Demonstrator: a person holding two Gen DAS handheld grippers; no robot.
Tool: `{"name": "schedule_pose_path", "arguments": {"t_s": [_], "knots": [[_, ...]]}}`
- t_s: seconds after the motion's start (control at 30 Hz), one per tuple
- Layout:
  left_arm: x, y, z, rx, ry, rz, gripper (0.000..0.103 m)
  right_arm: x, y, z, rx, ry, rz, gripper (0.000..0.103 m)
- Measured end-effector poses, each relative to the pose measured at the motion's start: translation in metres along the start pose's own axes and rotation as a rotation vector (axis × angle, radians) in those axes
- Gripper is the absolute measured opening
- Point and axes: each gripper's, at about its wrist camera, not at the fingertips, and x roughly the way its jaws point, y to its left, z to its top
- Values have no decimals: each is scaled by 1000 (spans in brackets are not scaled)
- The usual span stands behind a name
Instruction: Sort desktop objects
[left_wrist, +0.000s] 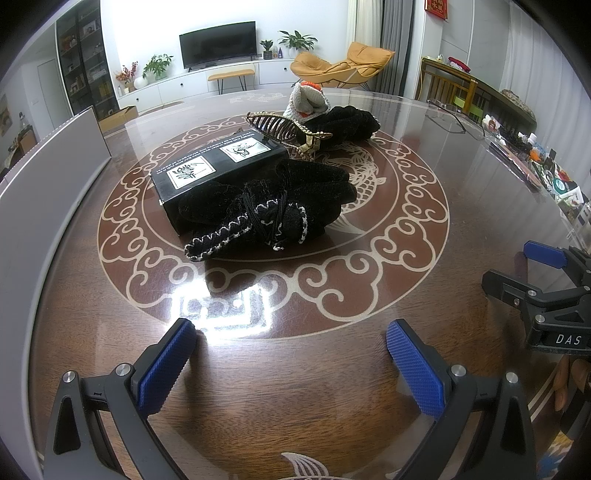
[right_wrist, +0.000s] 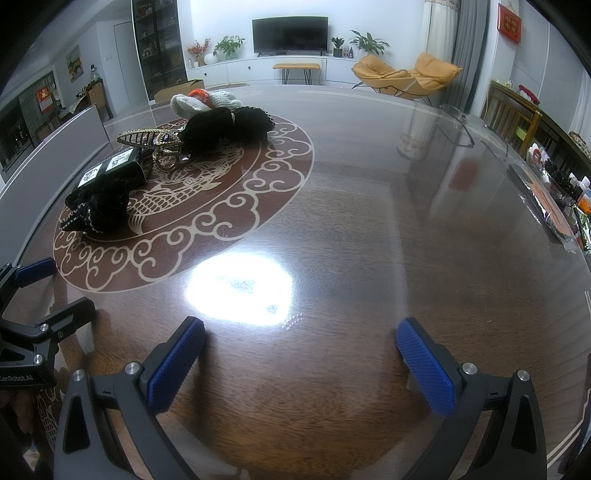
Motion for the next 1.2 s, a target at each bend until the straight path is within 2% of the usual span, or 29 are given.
{"name": "schedule_pose_path", "arguments": {"t_s": [0.93, 1.07, 1.13, 1.2], "knots": [[0, 1, 1, 0, 1, -2, 103, 0, 0, 0, 0, 0, 0, 103], [-4, 5, -1, 4, 20, 14, 103, 0, 0, 0, 1, -1, 0, 103], [-14, 13, 1, -22, -8, 34, 103, 0, 0, 0, 1, -1, 0, 103], [-29, 25, 11, -87, -56, 3, 103, 0, 0, 0, 1, -1, 0, 103]]}}
